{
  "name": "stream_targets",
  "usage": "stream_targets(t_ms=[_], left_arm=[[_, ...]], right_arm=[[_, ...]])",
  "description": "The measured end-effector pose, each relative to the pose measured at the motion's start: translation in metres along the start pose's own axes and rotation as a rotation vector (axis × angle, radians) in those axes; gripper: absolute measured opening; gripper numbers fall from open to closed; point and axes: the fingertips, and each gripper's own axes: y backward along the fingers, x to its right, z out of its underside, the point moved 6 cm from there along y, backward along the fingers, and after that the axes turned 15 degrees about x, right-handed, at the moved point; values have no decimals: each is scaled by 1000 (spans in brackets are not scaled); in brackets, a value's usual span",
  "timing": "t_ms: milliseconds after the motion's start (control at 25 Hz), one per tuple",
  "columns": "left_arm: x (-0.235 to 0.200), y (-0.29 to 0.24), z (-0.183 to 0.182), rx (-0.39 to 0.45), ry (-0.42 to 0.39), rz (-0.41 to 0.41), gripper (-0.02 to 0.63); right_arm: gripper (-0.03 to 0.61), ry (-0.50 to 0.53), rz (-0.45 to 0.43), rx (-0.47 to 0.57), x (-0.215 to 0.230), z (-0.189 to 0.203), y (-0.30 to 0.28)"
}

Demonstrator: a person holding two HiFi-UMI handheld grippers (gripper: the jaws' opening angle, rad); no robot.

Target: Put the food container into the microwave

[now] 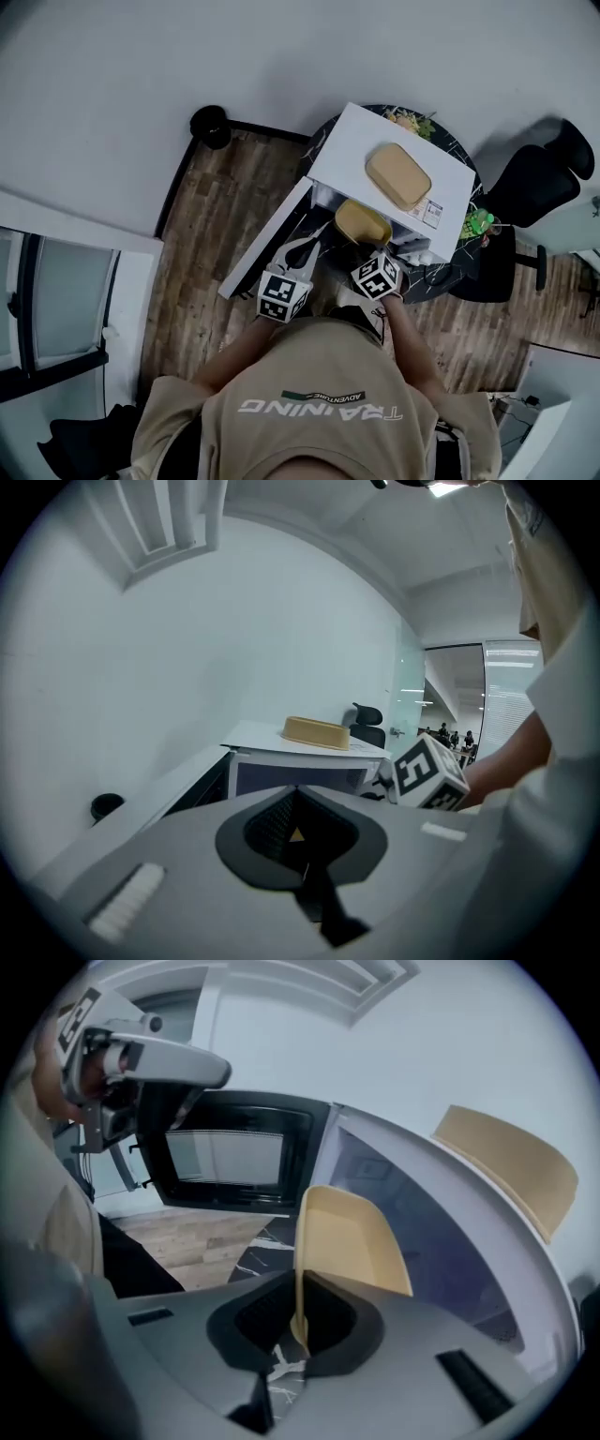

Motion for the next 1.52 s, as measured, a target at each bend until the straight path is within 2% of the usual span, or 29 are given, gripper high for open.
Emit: stream_targets(t_ms=[200, 280, 600, 1120, 1320, 1400, 1520], left_arm=[[-5, -9, 3, -13, 10, 45, 8], [-3, -12, 1, -14, 4, 45, 8], [-9, -9, -5, -20, -54, -14, 8], [-14, -15, -1, -37, -51, -107, 8], [-13, -18, -7, -35, -56, -123, 8], [-12, -20, -10, -29, -52, -127, 8], [-9, -19, -8, -34, -53, -123, 8]], right_arm=[[23, -48, 143, -57, 37, 8, -38], [23, -59, 173, -57, 45, 11, -49], [23, -26, 147, -49, 70, 3, -85], [25, 68, 82, -96, 81, 12, -107], [29, 107, 98, -102, 82, 14, -107], [89, 135, 125, -80, 83, 10, -102], [97, 178, 181, -20, 79, 5, -86]])
